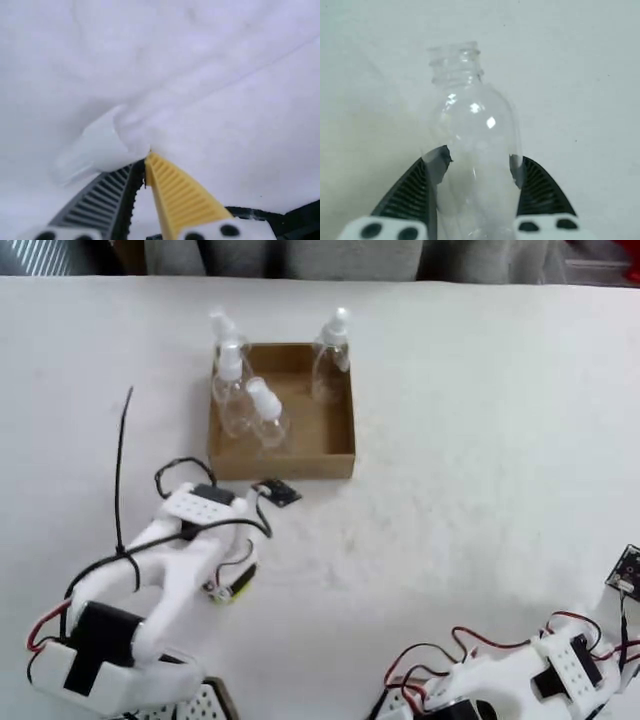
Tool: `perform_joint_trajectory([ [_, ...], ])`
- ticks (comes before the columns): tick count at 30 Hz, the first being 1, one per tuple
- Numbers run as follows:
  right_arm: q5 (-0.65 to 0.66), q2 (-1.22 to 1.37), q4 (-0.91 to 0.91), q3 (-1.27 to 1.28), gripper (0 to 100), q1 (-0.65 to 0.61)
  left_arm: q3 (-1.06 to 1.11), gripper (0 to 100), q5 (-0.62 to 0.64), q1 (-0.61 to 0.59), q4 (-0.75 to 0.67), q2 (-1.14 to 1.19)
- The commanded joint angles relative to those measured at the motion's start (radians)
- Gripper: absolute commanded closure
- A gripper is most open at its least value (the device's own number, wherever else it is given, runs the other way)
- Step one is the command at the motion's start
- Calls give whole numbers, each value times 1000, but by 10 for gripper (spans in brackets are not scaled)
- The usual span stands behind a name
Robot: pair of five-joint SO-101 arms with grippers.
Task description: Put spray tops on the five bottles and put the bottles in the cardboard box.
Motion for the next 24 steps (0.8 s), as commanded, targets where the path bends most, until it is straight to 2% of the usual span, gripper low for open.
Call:
perform_joint_trajectory([
  [1,8,-19,-19,-5,981,-10,-15,980,12,-70,-48,8],
  [8,8,-22,-19,-5,981,-13,-87,980,28,-229,-48,8],
  [12,8,-19,-19,-5,981,-13,-115,980,167,-283,-84,8],
  [24,8,-19,-19,-5,981,-30,-123,980,419,-240,-267,10],
])
